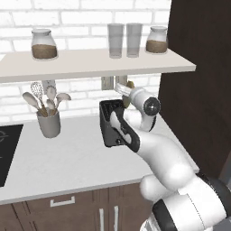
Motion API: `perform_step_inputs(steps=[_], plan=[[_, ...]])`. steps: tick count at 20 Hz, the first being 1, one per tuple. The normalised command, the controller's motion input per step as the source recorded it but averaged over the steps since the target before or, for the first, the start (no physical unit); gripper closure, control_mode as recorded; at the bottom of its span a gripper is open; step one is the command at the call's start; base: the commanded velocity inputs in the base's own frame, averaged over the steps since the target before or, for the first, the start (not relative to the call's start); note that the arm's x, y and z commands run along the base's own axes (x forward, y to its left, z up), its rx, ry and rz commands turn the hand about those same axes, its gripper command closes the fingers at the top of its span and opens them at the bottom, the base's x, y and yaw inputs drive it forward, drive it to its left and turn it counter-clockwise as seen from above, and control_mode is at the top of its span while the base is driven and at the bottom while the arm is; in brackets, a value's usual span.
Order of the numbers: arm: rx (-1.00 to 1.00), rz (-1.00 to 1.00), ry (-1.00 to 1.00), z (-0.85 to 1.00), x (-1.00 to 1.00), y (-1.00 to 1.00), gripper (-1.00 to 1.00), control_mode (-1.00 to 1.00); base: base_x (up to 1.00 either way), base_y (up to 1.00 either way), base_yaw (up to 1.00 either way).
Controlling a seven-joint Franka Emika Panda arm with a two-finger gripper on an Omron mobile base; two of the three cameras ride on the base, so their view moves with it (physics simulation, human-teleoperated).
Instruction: Start the toaster. Once the lever pops up, take the bread to the plate on the dining counter.
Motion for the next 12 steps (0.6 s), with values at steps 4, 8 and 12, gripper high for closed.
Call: perform_step_inputs(steps=[4,8,12], plan=[[0.40,-0.12,0.03,0.15,-0.79,-0.21,1.00,-1.00,0.00,0.00,0.00],[0.37,-0.14,-0.13,0.00,-0.96,0.00,1.00,-1.00,0.00,0.00,0.00],[0.31,-0.10,-0.04,0.21,-0.60,-0.13,1.00,-1.00,0.00,0.00,0.00]])
